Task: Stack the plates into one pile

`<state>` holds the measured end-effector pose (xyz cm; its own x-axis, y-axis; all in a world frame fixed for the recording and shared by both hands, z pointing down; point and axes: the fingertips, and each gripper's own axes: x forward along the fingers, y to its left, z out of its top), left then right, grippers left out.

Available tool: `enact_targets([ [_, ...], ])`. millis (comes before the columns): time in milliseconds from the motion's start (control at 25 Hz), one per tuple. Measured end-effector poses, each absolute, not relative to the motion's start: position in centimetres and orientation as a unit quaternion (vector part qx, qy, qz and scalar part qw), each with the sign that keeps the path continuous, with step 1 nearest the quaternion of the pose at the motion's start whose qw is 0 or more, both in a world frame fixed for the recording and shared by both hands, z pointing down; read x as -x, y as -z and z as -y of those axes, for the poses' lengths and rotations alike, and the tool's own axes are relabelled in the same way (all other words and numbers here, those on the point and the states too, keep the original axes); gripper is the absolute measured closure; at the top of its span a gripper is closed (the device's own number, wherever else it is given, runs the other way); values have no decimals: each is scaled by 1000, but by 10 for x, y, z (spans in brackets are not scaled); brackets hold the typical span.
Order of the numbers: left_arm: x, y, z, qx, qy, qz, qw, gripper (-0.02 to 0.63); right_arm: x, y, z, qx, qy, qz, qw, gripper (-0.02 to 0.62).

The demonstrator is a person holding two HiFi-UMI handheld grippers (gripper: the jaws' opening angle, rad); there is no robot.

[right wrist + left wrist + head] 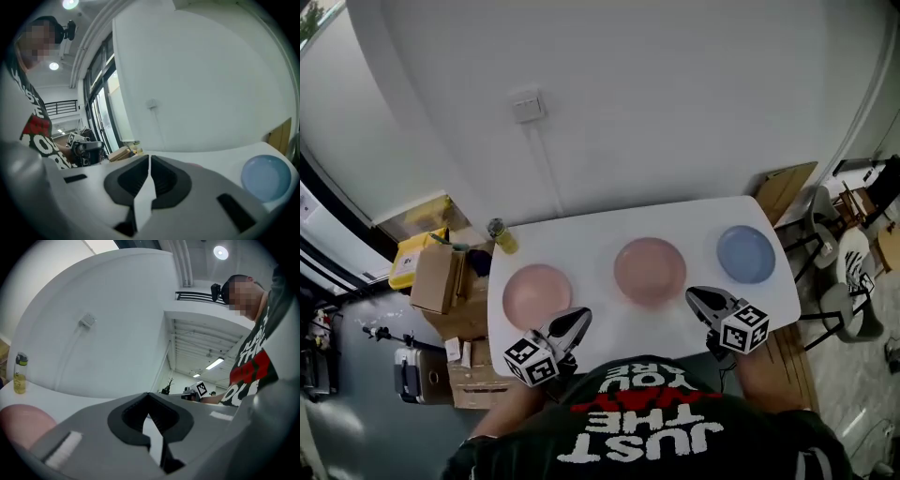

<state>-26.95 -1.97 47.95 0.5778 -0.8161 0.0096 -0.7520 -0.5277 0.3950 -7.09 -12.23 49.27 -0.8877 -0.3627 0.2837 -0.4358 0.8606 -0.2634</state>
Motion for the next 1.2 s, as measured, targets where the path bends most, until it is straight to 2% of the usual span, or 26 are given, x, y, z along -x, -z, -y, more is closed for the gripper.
enact_targets([
  [200, 270, -504, 49, -867, 88, 442, 214, 600, 78, -510, 136, -213, -167, 953, 139, 588],
  [480, 239, -549, 93, -835, 51, 478, 269, 600, 77, -503, 173, -177, -140, 966, 127, 588],
  [600, 235, -586, 116, -804, 19, 503, 316, 598, 71, -502, 187, -158, -139, 970, 125, 588],
  [720, 244, -642, 141, -753, -19, 526, 395, 595, 61, -503, 200, -154, -142, 970, 123, 588],
  [840, 248, -695, 158, -703, -48, 534, 467, 495, 45, -506, 208, -166, -151, 967, 123, 588],
  [920, 248, -724, 166, -673, -61, 538, 504, 469, 31, -512, 210, -182, -160, 962, 125, 588],
  [1200, 244, -775, 191, -626, -63, 531, 568, 470, -9, -527, 211, -238, -181, 945, 133, 588],
])
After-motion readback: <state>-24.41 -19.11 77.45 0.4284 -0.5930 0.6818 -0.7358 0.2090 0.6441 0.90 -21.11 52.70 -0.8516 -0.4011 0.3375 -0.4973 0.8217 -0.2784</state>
